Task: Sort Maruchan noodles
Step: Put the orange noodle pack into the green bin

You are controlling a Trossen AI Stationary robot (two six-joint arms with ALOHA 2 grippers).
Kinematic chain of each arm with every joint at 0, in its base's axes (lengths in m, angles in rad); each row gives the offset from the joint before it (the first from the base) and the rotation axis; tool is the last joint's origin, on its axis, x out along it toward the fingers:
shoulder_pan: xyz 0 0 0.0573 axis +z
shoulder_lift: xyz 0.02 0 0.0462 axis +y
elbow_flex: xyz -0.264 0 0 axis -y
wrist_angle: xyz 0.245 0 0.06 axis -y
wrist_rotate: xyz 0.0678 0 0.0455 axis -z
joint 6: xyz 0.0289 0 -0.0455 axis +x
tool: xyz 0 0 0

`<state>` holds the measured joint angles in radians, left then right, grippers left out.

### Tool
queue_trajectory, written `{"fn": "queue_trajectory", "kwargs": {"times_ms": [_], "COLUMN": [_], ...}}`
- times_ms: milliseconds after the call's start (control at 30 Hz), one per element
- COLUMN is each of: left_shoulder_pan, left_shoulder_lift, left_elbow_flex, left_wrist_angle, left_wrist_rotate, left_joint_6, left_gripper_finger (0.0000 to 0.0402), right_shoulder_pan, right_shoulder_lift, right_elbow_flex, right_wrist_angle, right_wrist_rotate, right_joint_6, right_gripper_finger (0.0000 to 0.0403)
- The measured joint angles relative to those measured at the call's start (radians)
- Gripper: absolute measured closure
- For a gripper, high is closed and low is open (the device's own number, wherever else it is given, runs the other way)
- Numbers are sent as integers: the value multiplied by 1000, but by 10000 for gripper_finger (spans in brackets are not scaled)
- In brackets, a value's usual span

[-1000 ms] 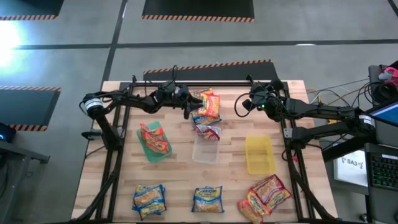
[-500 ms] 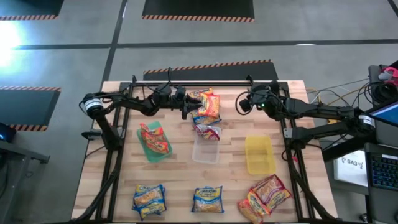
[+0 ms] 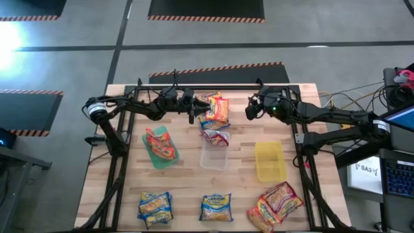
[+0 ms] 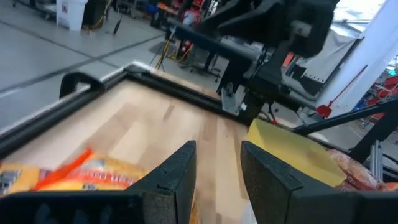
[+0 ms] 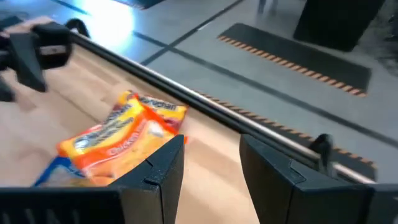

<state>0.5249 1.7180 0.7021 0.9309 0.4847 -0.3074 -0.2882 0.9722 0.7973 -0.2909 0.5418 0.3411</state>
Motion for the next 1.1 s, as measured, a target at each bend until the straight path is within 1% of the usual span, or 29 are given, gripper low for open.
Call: {"fn": "queue_trajectory", "kwargs": {"times_ms": [167,267,300,367,433,500,600,767,833,933,1000,1100], "left_shoulder_pan": [19,27,28,30,30,32,46,76,85,97,102,108], "left_shoulder_lift": [0,0,0,0,0,6,27,81,102,126,139,143], "left_elbow_flex": [6,6,6,6,6,6,6,19,28,44,52,55], "left_wrist_angle": [-131,-177,-188,-197,-200,-200,-200,-202,-202,-202,-202,-205], "left_wrist_rotate": [-1,-3,-3,-4,-4,-4,-13,-12,9,58,75,82], "left_joint_6": [-9,-16,-17,-20,-29,-48,-85,-169,-195,-207,-209,-220], "left_gripper_finger": [293,293,293,293,293,293,293,293,293,293,293,293], "right_shoulder_pan": [-3,-5,-6,-9,-17,-32,-67,-150,-188,-246,-278,-305], "right_shoulder_lift": [7,18,25,48,90,143,222,296,315,342,365,403], "right_elbow_flex": [0,-1,-1,-1,-1,-1,0,39,41,36,32,30], "right_wrist_angle": [24,33,35,36,44,43,42,53,72,123,160,202], "right_wrist_rotate": [0,-14,-40,-130,-213,-268,-326,-475,-522,-627,-709,-792], "right_joint_6": [46,55,56,74,138,193,223,186,183,184,184,182], "right_gripper_finger": [257,257,257,257,257,257,257,257,257,257,257,257]}}
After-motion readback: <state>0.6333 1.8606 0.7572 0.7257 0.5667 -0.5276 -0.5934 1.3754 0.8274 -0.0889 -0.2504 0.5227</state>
